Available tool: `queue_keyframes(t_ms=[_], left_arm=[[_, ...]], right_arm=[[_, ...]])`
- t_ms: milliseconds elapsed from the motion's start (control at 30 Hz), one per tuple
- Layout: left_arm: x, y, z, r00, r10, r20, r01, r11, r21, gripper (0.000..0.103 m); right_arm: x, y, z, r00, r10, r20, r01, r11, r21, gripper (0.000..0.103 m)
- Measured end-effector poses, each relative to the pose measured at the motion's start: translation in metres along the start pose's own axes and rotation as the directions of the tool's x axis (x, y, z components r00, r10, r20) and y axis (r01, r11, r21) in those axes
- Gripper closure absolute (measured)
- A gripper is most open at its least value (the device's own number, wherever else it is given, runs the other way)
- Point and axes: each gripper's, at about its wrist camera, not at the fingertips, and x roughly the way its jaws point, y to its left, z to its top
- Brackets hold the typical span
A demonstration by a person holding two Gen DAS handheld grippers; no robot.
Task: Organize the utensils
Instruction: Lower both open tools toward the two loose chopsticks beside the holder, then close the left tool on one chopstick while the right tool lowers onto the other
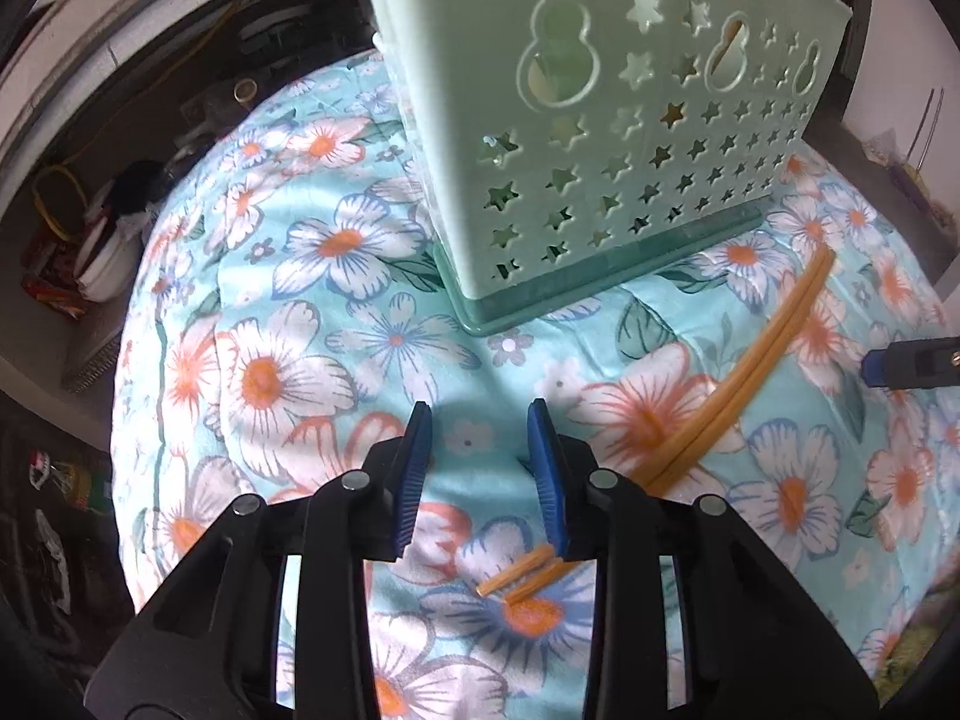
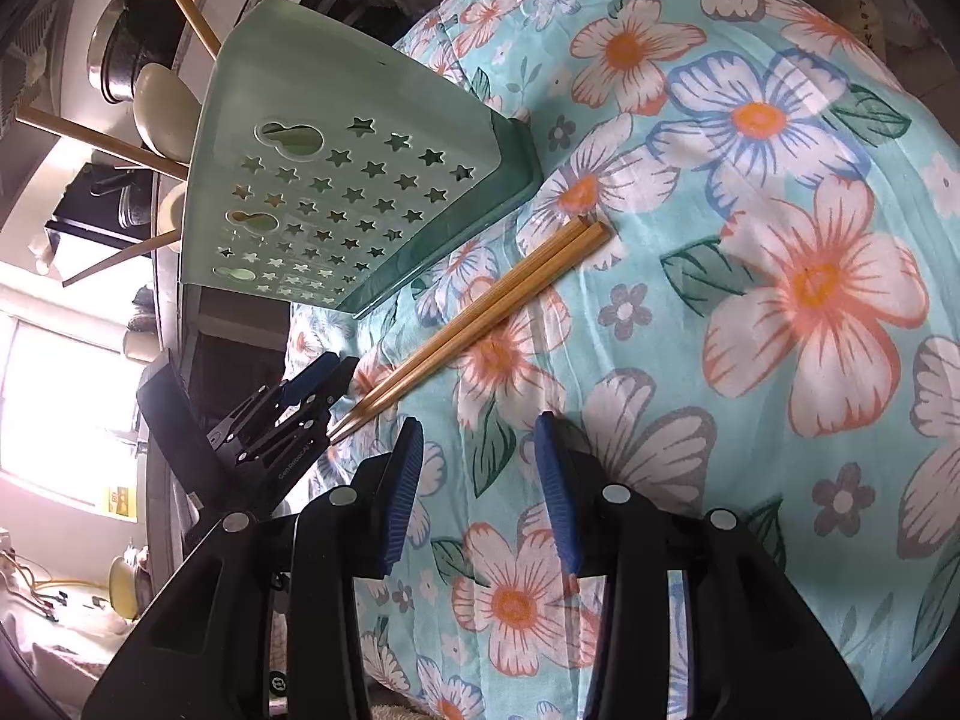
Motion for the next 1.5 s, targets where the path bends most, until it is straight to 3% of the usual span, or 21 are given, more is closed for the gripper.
queue_keyframes(t_ms=[133,333,533,667,700,900,1100,1267,1500], left_arm=[[-0.007,-0.002,-0.01,0.99,-0.134,-0.041,0.133,0.99,-0.036,0.073],[-0.019,-0.018,-0.033,0.963,-0.256,-0.081,0.254,0.967,-0.036,0.073],[-0.03,-0.036,-0.055,0.914,-0.393,-0.104,0.389,0.919,-0.06,0.073],[-0.038,-0.044,-0.058,0.856,-0.509,-0.09,0.502,0.86,-0.088,0.07],[-0.04,-0.047,-0.059,0.85,-0.52,-0.084,0.513,0.853,-0.09,0.07],[-0.038,-0.056,-0.053,0.855,-0.515,-0.068,0.51,0.857,-0.076,0.07],[-0.03,-0.06,-0.048,0.878,-0.474,-0.062,0.472,0.88,-0.052,0.07],[-0.026,-0.061,-0.048,0.891,-0.45,-0.057,0.449,0.893,-0.032,0.07],[-0.022,-0.064,-0.047,0.896,-0.442,-0.053,0.441,0.897,-0.026,0.07]], right_arm=[[-0.003,0.0,-0.001,1.0,-0.003,0.004,0.003,1.0,-0.001,0.065],[-0.01,-0.001,-0.002,1.0,-0.008,0.014,0.008,1.0,0.001,0.065],[-0.017,-0.002,-0.004,1.0,-0.012,0.028,0.012,1.0,0.005,0.065],[-0.02,-0.004,-0.006,0.999,-0.016,0.031,0.016,1.0,0.011,0.065],[-0.02,-0.004,-0.006,0.999,-0.016,0.03,0.016,1.0,0.012,0.065],[-0.017,-0.004,-0.008,0.999,-0.027,0.026,0.026,0.999,0.029,0.065],[-0.013,-0.015,-0.007,0.999,-0.032,0.044,0.027,0.995,0.101,0.066],[-0.01,-0.017,-0.002,0.995,-0.061,0.074,0.051,0.989,0.138,0.075],[-0.006,-0.019,0.005,0.99,-0.101,0.101,0.085,0.985,0.152,0.089]])
